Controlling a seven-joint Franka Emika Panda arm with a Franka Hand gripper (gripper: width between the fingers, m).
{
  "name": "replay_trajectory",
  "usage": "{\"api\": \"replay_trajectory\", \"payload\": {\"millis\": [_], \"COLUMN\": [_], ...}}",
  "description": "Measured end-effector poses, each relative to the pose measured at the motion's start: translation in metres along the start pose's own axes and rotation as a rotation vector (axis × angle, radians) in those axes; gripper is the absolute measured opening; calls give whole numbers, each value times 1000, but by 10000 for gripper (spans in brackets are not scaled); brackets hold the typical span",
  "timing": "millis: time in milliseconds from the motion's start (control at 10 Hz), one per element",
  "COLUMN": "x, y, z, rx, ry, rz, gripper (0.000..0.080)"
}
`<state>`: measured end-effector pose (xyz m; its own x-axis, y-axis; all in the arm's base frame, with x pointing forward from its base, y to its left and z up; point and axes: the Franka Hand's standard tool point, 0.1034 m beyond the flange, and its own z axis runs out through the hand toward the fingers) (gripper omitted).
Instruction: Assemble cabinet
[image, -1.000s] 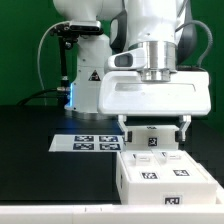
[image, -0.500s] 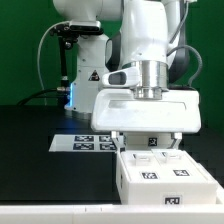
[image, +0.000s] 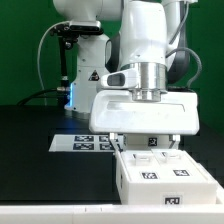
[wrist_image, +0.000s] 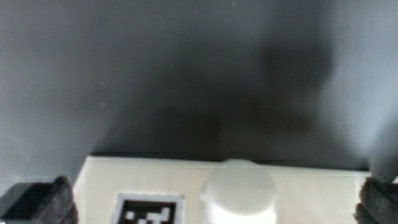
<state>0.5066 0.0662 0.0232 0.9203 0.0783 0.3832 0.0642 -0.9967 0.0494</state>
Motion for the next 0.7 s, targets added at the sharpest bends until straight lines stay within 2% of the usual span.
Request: {"api": "replay_trajectory", "payload": {"millis": [300, 500, 700], "x": [2, 3, 3], "y": [-12, -10, -10], "z": [13, 14, 14], "rx": [7, 5, 4], "ry": [-6, -5, -5], "rz": [3, 3, -9], "gripper": [796, 796, 546]}}
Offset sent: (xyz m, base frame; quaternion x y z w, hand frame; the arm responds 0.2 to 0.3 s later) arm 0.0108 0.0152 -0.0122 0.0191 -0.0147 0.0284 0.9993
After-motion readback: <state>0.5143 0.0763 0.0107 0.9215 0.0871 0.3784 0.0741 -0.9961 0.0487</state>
